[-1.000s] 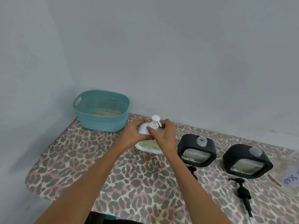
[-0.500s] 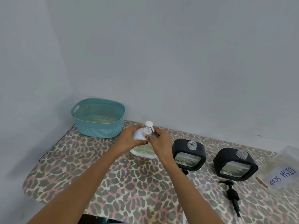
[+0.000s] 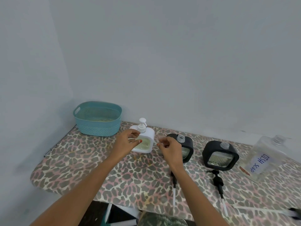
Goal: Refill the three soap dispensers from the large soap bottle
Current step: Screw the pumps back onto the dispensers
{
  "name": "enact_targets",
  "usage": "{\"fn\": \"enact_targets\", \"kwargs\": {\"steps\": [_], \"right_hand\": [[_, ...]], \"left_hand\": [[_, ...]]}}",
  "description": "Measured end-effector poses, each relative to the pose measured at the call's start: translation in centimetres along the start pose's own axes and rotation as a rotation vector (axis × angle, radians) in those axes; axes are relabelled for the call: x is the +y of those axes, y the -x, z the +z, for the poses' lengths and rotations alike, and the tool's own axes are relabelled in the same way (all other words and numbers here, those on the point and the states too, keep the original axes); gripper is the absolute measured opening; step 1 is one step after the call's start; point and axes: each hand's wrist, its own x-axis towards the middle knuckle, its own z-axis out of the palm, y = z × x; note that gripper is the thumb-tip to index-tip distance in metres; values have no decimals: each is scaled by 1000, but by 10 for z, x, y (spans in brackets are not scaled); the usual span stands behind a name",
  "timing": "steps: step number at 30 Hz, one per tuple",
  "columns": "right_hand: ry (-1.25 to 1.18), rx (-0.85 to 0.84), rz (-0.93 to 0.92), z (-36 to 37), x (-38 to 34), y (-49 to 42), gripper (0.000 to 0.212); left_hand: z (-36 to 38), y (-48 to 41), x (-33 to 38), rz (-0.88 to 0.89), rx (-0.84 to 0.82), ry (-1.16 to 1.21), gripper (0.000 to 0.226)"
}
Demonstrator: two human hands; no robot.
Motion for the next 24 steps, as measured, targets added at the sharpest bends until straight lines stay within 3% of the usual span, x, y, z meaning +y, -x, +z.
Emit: {"fn": "enact_targets", "kwargs": {"steps": [8, 13, 18, 24], "right_hand": [[9, 61, 112, -35, 37, 20, 12], [-4, 74, 212, -48, 64, 23, 12], [-12, 38, 295, -45, 79, 26, 20], [29, -98, 376, -39, 85, 29, 35]], "left_hand": [[57, 4, 20, 57, -149, 32, 28], [89, -5, 23, 73, -213, 1, 45], [108, -18, 27, 48, -264, -73, 63], [118, -28, 27, 70, -292, -162, 64]]}}
